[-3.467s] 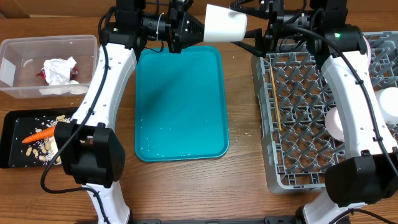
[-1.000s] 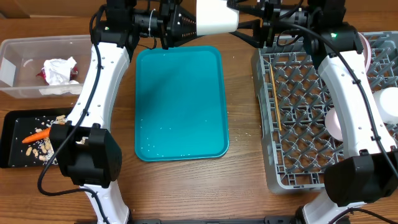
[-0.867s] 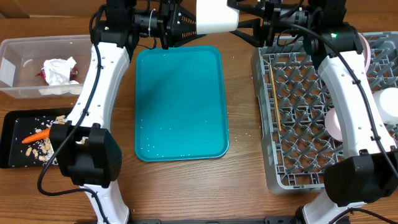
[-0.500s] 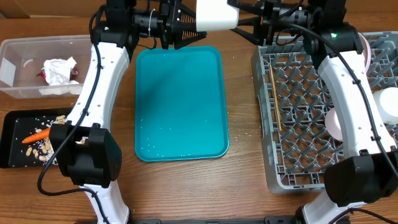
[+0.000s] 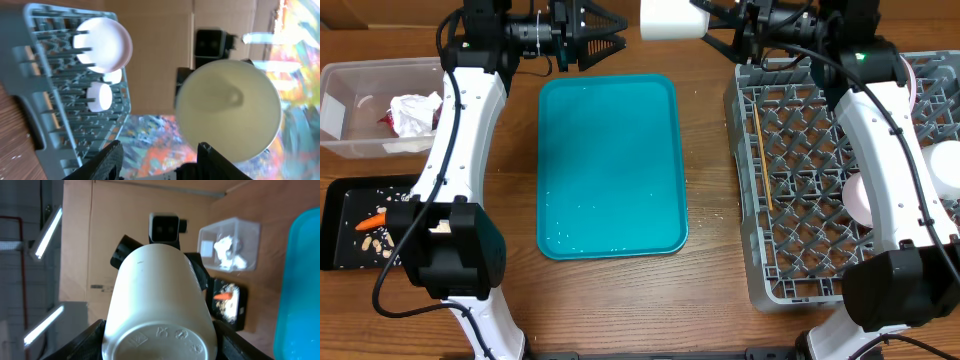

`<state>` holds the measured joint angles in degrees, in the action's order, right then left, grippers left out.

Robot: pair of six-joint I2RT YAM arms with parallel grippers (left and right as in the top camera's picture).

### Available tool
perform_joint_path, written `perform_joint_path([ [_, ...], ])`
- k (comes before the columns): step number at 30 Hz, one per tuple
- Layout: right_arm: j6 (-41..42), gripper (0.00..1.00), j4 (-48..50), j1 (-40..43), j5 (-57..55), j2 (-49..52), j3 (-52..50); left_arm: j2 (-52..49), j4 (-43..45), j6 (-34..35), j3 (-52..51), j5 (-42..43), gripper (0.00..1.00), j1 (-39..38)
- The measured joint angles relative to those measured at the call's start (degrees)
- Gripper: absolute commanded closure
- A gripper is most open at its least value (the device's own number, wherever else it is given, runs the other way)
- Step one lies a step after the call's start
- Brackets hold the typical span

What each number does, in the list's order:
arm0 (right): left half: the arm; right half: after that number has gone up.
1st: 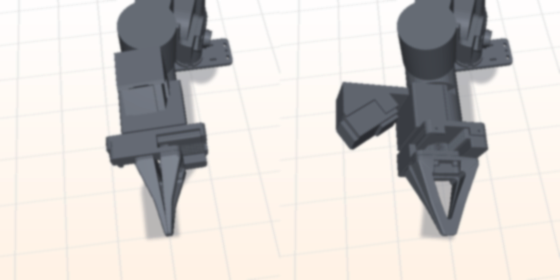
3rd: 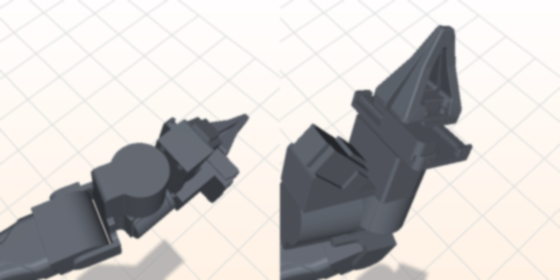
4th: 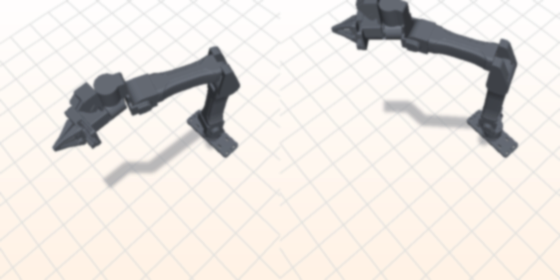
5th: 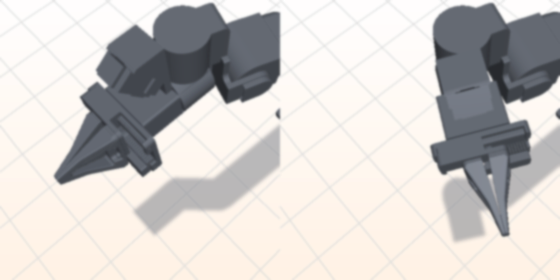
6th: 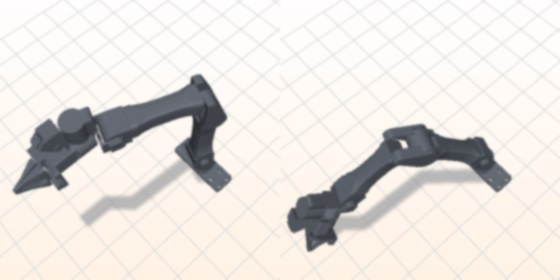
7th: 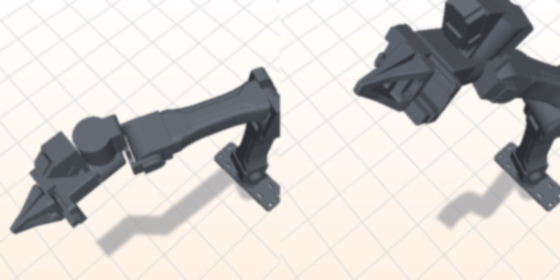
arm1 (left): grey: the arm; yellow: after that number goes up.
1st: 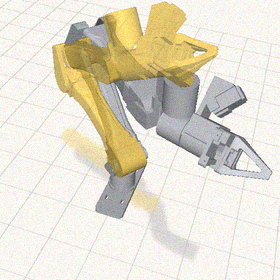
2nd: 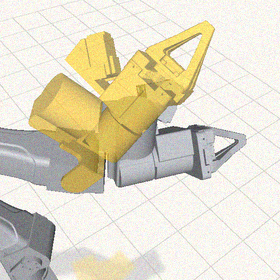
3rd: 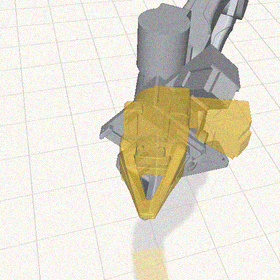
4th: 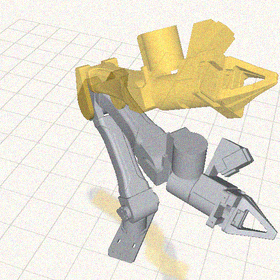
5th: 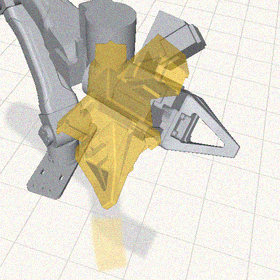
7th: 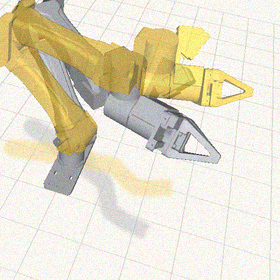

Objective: Sort waste into correct bins and load items into the dishwasher rack
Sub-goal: 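Carry the cup right over the dish rack with the right gripper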

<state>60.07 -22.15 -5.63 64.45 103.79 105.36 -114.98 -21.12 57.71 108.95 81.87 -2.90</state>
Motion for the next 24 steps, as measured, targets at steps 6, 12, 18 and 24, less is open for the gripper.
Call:
perform_joint_path([
  [6, -8.50, 0.65, -8.13, 3.21, -3.93, 0.00, 0.04, 0.00, -15.63, -9.18, 0.07, -7.82, 0.47, 0.42],
  [12, -18.14, 0.65, -19.19, 7.63, -12.46, 0.00, 0.11, 0.00, -27.71, -18.86, 0.07, -18.84, 0.45, 0.44],
  [18, -27.10, 0.65, -34.99, 11.93, -28.98, 0.00, 4.35, 0.00, -37.05, -25.75, 0.07, -29.51, 0.42, 0.44],
  [24, -32.65, 0.64, -42.38, 13.49, -52.57, 0.00, 7.58, 0.00, -42.12, -28.85, 0.07, -40.02, 0.39, 0.35],
])
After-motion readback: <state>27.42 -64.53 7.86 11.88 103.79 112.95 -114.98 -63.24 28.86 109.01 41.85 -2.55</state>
